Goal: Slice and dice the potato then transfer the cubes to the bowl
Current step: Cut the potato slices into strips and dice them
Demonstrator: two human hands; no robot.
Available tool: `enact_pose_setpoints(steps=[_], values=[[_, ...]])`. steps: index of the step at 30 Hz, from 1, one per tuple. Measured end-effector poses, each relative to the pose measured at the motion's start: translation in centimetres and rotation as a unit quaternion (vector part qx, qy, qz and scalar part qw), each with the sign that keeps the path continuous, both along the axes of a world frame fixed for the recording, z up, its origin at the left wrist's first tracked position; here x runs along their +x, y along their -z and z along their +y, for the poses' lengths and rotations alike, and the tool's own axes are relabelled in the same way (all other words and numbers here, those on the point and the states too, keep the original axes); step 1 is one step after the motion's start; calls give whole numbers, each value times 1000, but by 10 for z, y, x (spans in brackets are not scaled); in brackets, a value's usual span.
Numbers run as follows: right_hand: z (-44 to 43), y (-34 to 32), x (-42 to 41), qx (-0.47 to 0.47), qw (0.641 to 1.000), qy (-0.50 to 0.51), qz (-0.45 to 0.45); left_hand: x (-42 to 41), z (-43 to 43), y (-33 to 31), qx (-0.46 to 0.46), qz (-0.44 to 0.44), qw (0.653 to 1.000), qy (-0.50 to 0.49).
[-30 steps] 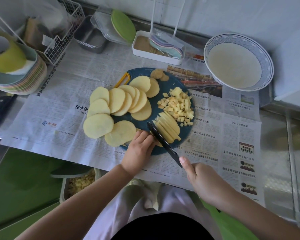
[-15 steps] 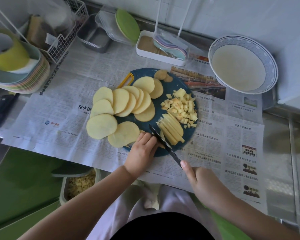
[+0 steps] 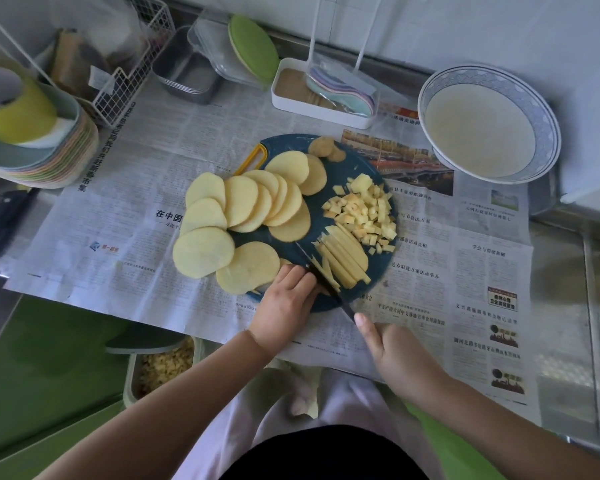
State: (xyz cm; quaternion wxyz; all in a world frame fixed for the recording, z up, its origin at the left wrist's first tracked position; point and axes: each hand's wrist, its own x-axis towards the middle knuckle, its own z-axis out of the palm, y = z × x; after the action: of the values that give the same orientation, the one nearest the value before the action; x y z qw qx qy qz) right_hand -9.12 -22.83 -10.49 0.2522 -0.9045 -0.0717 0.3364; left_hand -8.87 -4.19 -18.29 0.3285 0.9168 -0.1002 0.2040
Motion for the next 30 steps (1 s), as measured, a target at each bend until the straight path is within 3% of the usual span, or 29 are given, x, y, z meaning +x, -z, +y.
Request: enact_pose_setpoints(steps=[6,12,16,20,26,30], values=[[-24,4,25,104,979,82,158,1,13,-1,-11,38,998,56],[-36,1,36,138,965,71,213,8,23,-13,-28,42,996,69],[-39,-2,37,141,971,35,188,18,27,-38,38,27,998,46],[-38,-3,33,124,983,0,132,34,27,-54,177,57,969,164],[-39,2,32,53,997,-52,29,55,15,-69,239,147,922,268],[-42,0,33,44,996,-72,10,66,8,-76,268,210,893,296]])
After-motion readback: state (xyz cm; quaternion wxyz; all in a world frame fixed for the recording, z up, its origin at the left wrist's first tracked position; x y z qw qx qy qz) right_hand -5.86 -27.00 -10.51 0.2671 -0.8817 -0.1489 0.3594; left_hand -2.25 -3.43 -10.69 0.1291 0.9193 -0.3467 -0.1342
